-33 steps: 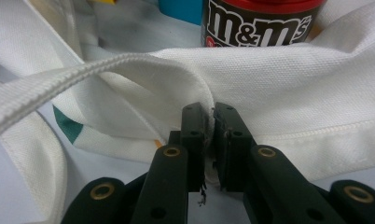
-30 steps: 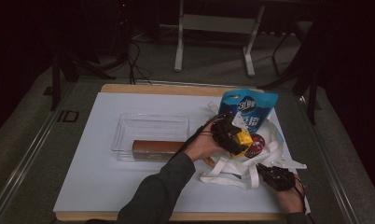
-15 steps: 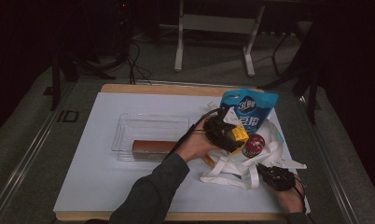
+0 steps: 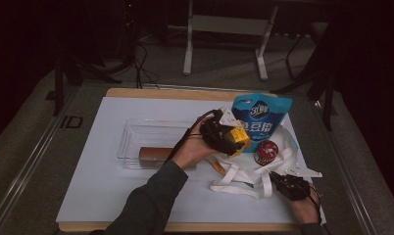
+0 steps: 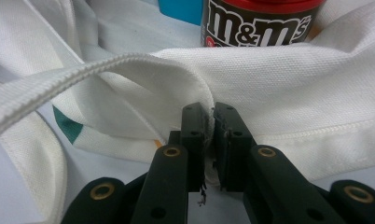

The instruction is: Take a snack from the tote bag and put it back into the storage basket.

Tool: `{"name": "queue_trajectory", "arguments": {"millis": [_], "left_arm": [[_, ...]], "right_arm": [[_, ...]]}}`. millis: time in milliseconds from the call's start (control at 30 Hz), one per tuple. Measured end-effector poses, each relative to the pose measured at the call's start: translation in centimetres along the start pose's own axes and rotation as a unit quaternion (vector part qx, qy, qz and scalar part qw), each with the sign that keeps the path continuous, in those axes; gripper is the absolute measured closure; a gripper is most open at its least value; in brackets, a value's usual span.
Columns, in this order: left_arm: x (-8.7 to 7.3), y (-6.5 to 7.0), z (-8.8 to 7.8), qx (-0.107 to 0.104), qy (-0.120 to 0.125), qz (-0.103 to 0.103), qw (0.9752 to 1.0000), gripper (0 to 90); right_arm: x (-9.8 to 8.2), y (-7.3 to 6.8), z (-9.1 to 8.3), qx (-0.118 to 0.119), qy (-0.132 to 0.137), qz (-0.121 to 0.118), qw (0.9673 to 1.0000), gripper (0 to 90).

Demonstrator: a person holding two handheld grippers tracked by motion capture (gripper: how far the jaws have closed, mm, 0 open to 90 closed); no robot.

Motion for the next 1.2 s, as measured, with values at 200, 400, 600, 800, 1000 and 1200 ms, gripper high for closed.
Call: {"name": "queue_trajectory", "arguments": {"millis": [200, 400, 600, 800, 1000, 1200], "left_arm": [[-0.4, -1.1, -1.0, 0.014, 0.001, -0.008, 0.9999, 29.0], [-1.0, -2.3, -1.9, 0.027, 0.004, -0.019, 0.9994, 28.9], [-1.5, -3.3, -2.8, 0.035, 0.008, -0.031, 0.9989, 28.9], [-2.1, -4.3, -3.6, 0.047, 0.010, -0.046, 0.9978, 28.9], [-2.9, -5.3, -4.3, 0.056, 0.011, -0.055, 0.9969, 28.9], [-4.0, -6.3, -4.9, 0.068, 0.005, -0.066, 0.9955, 28.9]], "right_arm": [[0.0, 0.0, 0.0, 0.000, 0.001, 0.001, 1.0000, 82.5], [0.0, 0.0, 0.0, 0.000, 0.001, 0.001, 1.0000, 82.5], [0.0, 0.0, 0.0, 0.000, 0.001, 0.001, 1.0000, 82.5], [0.0, 0.0, 0.0, -0.001, 0.001, 0.001, 1.0000, 82.5], [0.0, 0.0, 0.0, -0.001, 0.001, 0.000, 1.0000, 82.5], [0.0, 0.0, 0.0, -0.001, 0.001, 0.001, 1.0000, 82.5]]}}
Point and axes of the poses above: each handheld gripper's, and its own axes: z roughly forward along the jaws, x roughly out of its top, y roughly to its right, the point moved 8 cm from there along z, roughly forward along the jaws, and after that the axes turned 10 degrees about x, right-handed, at the moved point
